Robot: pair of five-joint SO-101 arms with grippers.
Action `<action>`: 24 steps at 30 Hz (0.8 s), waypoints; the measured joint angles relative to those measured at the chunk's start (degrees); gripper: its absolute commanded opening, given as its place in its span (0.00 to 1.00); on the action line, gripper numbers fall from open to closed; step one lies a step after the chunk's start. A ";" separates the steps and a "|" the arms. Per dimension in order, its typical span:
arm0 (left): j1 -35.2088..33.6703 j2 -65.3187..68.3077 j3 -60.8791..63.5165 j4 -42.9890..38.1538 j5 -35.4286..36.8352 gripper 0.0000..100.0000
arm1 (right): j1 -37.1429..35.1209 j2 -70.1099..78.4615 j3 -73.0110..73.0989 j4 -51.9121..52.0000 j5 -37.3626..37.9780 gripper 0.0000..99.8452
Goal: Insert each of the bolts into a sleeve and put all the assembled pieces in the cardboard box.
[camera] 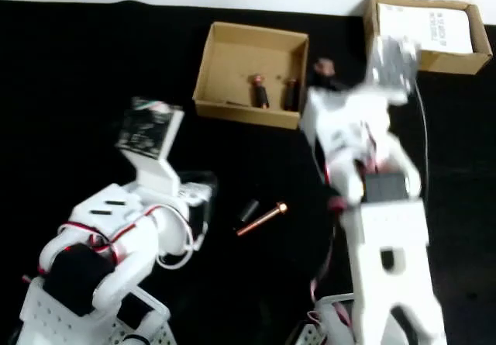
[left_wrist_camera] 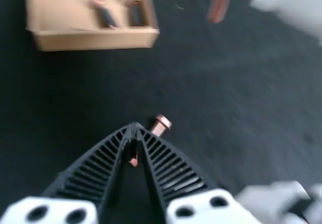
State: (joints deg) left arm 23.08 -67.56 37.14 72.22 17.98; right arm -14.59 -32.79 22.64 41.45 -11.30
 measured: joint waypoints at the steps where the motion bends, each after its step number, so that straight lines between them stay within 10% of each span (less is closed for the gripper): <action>1: -1.93 -1.32 2.99 -1.76 0.00 0.01 | 0.00 4.75 -4.13 0.00 0.00 0.01; 24: -21.45 -26.73 57.49 -19.78 0.26 0.01 | -3.52 93.45 -89.76 18.37 14.33 0.01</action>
State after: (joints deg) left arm 1.63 -94.29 94.64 52.44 18.24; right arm -18.11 60.66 -67.12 59.82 3.03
